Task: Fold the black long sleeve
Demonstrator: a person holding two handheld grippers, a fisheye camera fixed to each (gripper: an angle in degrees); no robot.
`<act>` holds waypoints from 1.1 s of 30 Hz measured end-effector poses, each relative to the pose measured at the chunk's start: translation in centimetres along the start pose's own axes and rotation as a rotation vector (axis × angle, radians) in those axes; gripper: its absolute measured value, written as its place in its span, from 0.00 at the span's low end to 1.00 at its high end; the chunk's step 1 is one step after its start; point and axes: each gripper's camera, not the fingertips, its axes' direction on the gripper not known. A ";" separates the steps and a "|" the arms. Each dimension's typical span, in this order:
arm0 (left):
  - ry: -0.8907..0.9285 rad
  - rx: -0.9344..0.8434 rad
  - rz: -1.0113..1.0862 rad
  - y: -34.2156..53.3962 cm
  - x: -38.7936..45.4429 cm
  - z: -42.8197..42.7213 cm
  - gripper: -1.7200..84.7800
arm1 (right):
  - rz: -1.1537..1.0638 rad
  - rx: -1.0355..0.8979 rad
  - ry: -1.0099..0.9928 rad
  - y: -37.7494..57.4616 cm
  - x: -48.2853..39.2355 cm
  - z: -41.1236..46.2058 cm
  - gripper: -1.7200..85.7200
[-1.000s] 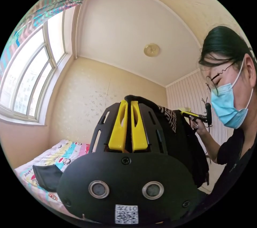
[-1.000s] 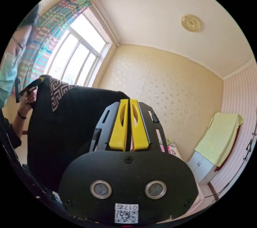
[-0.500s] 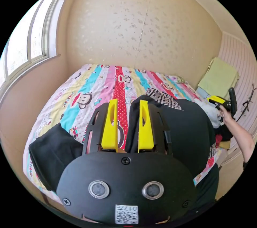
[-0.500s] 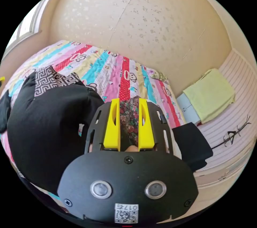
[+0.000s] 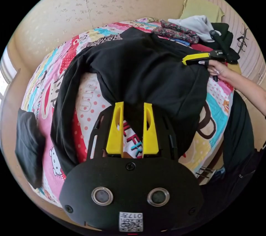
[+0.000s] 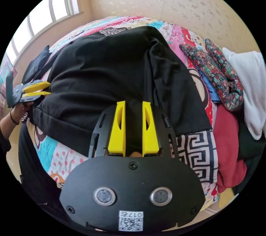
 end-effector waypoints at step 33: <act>0.261 0.636 -0.572 24.9 3.9 -6.0 0.16 | 0.584 0.336 -0.555 24.4 18.7 -2.9 0.05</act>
